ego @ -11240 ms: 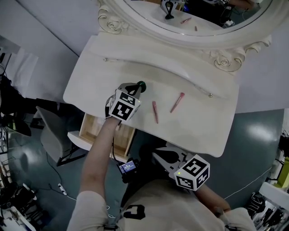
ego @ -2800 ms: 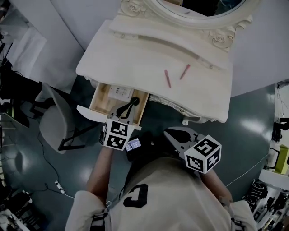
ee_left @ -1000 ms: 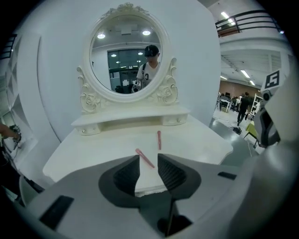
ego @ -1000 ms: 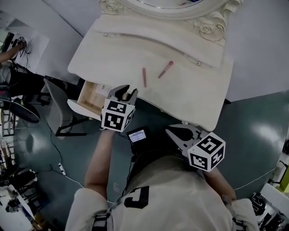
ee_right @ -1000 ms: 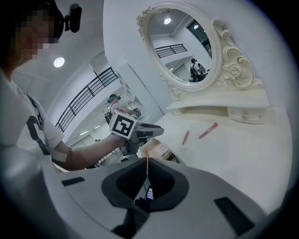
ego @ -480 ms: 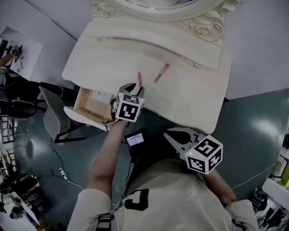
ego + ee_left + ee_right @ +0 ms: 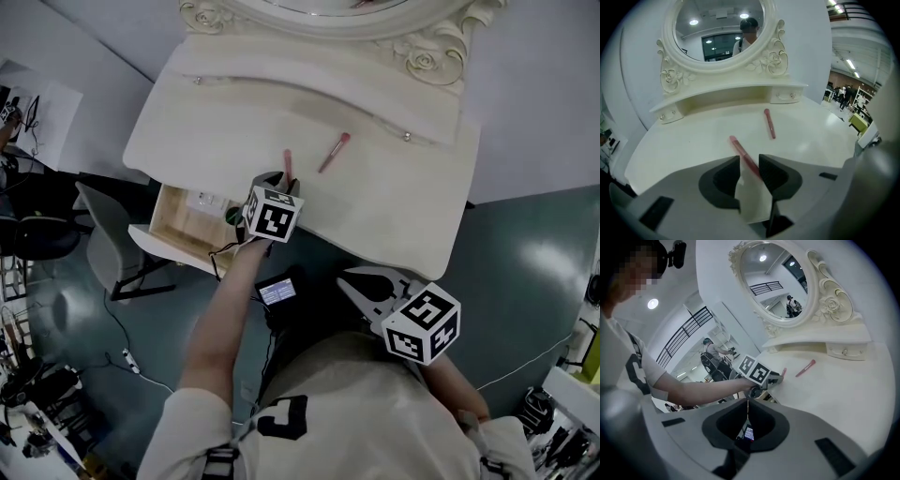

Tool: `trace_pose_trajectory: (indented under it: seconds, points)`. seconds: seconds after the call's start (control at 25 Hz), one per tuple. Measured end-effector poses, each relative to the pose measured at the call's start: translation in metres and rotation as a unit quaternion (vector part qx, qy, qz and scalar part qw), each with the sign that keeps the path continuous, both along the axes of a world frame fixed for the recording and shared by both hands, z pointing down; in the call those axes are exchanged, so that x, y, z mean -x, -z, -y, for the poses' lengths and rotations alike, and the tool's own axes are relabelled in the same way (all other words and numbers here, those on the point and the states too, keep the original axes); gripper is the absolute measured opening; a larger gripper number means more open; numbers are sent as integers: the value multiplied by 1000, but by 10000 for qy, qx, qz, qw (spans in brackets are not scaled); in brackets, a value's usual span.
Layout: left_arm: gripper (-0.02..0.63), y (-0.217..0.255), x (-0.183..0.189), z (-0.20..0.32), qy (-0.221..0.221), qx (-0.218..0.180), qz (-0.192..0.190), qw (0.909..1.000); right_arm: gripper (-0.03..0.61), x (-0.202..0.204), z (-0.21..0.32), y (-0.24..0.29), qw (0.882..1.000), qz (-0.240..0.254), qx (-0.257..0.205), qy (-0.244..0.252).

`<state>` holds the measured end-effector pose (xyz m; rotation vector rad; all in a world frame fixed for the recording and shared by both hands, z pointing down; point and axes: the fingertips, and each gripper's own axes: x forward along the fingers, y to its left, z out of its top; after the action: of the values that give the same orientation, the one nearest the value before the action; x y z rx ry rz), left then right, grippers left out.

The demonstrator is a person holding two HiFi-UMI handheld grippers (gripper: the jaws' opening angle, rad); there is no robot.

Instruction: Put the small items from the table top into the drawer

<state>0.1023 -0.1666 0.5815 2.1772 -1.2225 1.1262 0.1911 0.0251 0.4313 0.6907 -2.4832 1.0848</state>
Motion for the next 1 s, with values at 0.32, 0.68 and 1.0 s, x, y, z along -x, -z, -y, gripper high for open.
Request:
trace_pose_trajectory:
  seconds: [0.32,0.68,1.0]
  points:
    - [138,-6,-1,-1,-70,119,-152,9998,28,1,5,0,9999,-49,9,-115]
    - [98,-7,5,3,35,176,-516,9985,28,12,7,5,9999,-77,-89,-97]
    - [89,-7,9,2,61,284,-738,9968,29,19,7,8,9996,-157,-135,-189]
